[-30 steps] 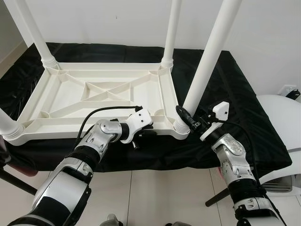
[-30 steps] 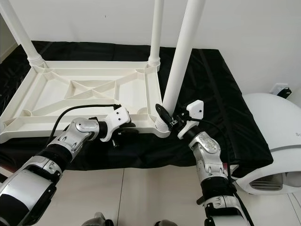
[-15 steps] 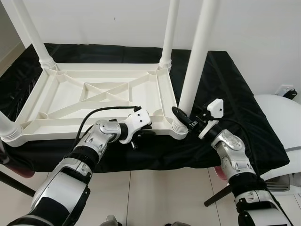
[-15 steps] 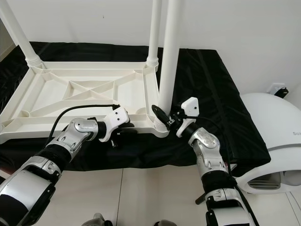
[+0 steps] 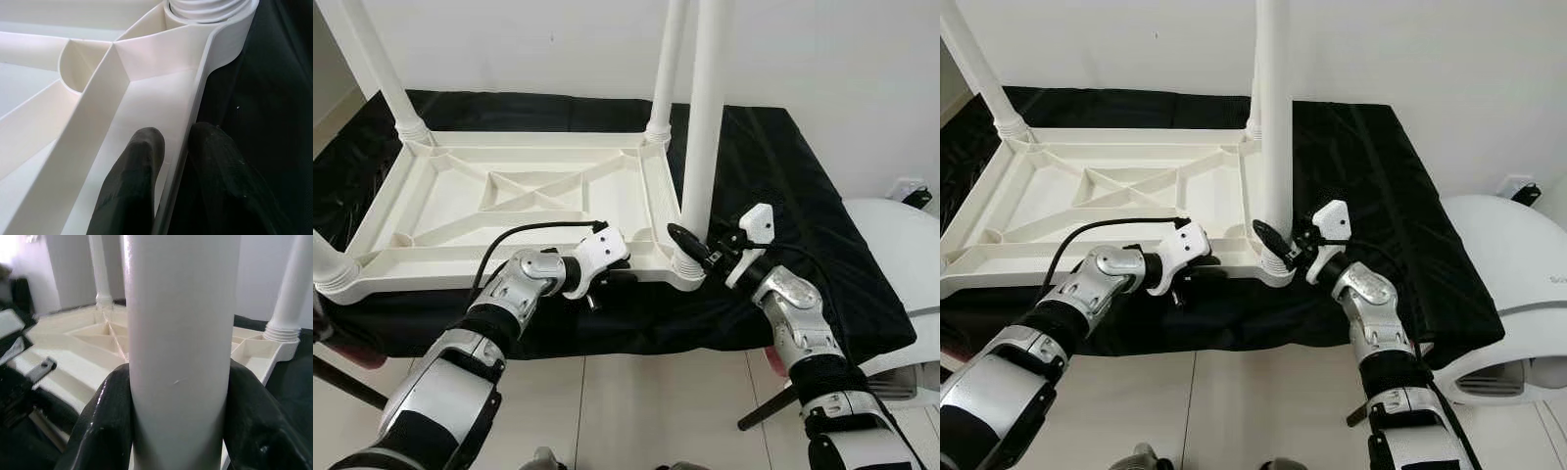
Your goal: Building children table
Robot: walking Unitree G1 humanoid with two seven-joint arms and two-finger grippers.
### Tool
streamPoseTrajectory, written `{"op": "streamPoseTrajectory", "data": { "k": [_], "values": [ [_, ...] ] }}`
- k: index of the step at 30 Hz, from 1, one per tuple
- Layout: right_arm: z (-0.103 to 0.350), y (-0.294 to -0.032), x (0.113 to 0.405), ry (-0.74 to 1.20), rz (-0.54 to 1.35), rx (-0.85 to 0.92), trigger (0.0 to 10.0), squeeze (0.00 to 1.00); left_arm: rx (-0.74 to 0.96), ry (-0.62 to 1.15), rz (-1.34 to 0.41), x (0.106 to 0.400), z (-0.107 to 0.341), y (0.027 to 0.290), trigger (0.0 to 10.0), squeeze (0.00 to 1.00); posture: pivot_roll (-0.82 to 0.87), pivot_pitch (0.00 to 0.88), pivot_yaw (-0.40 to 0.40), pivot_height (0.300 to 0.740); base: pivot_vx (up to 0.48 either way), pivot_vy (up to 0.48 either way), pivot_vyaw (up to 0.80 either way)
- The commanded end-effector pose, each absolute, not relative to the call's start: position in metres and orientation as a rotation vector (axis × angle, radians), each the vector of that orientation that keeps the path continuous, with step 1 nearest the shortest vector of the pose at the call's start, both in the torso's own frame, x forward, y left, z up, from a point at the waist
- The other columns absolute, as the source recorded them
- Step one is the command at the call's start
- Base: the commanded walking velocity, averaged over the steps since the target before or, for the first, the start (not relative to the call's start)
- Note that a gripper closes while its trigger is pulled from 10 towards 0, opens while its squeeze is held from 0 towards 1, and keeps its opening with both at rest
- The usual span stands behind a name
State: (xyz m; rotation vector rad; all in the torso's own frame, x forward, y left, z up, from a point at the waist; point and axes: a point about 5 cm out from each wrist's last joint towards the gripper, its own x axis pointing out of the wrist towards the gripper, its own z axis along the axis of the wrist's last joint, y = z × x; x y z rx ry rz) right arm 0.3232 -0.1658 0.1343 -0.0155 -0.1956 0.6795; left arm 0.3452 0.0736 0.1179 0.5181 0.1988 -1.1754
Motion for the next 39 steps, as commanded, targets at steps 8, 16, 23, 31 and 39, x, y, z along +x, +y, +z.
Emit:
{"op": "streamPoseTrajectory", "data": {
  "k": [8, 16, 23, 31, 39],
  "values": [
    [0.075, -0.188, 0.294, -0.007, 0.53, 0.108, 10.0, 0.0, 0.543, 0.12, -1.231, 0.347, 0.136, 0.067, 10.0, 0.0, -0.05, 0.015, 0.027, 0.74, 0.0, 0.0, 0.0],
    [0.074, -0.178, 0.295, 0.012, 0.603, 0.032, 10.0, 0.0, 0.543, 0.114, -1.233, 0.348, 0.139, 0.064, 10.0, 0.0, -0.04, 0.016, 0.02, 0.74, 0.0, 0.0, 0.0],
    [0.08, -0.169, 0.302, 0.018, 0.702, -0.079, 10.0, 0.0, 0.538, 0.113, -1.231, 0.346, 0.138, 0.066, 10.0, 0.0, -0.04, 0.015, 0.016, 0.74, 0.0, 0.0, 0.0],
    [0.079, -0.173, 0.307, 0.029, 0.648, -0.001, 10.0, 0.0, 0.534, 0.113, -1.229, 0.345, 0.137, 0.066, 10.0, 0.0, -0.03, 0.013, 0.009, 0.74, 0.0, 0.0, 0.0],
    [0.066, -0.178, 0.296, 0.046, 0.581, 0.083, 10.0, 0.0, 0.537, 0.118, -1.237, 0.344, 0.137, 0.067, 10.0, 0.0, -0.04, 0.012, 0.026, 0.74, 0.0, 0.0, 0.0]
  ]
}}
